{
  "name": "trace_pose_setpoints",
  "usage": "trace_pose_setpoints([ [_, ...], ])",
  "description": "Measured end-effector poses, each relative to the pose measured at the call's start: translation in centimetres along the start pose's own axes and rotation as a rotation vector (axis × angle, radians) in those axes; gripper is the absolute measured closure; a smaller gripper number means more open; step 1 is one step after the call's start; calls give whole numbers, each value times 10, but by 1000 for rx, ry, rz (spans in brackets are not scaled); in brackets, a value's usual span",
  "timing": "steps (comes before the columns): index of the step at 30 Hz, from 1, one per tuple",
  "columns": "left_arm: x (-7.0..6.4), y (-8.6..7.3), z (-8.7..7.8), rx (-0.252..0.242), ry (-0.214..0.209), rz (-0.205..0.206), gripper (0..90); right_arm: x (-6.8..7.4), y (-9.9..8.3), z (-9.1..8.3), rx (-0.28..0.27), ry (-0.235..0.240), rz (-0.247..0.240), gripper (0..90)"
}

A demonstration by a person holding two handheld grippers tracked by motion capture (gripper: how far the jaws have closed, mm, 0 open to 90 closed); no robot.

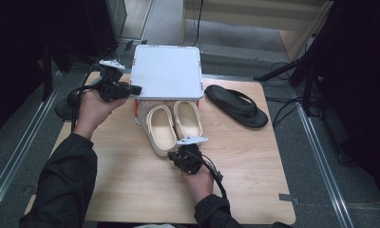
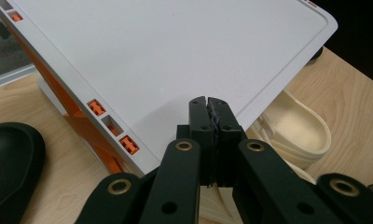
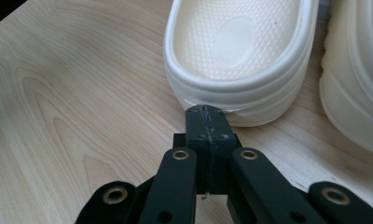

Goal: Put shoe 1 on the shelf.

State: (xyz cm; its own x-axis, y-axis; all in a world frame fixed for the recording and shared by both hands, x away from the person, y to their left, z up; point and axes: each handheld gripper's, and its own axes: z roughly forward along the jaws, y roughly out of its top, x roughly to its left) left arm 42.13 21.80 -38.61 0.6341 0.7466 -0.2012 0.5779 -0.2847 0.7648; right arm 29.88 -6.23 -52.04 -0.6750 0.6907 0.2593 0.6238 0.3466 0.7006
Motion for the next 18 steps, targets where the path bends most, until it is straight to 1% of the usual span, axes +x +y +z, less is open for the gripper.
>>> trace_pose_setpoints([
  [2, 0, 0, 0, 0, 1, 0, 897, 2, 3, 1, 1, -2, -7, 900],
  [6, 0, 0, 0, 1, 1, 0, 897, 5, 11, 6, -18, -1, -9, 900],
  [9, 0, 0, 0, 0, 0, -1, 897, 5, 18, 11, -27, -1, 6, 900],
  [11, 0, 0, 0, 2, 0, 1, 897, 5, 23, 13, -35, 7, 15, 900],
  [15, 0, 0, 0, -1, 1, -1, 897, 4, 32, 21, -20, -14, 18, 900],
  [17, 0, 0, 0, 0, 0, -1, 897, 3, 36, 26, -34, -22, 21, 900],
  [18, 0, 0, 0, -1, -1, -2, 897, 2, 37, 28, -38, -30, 14, 900],
])
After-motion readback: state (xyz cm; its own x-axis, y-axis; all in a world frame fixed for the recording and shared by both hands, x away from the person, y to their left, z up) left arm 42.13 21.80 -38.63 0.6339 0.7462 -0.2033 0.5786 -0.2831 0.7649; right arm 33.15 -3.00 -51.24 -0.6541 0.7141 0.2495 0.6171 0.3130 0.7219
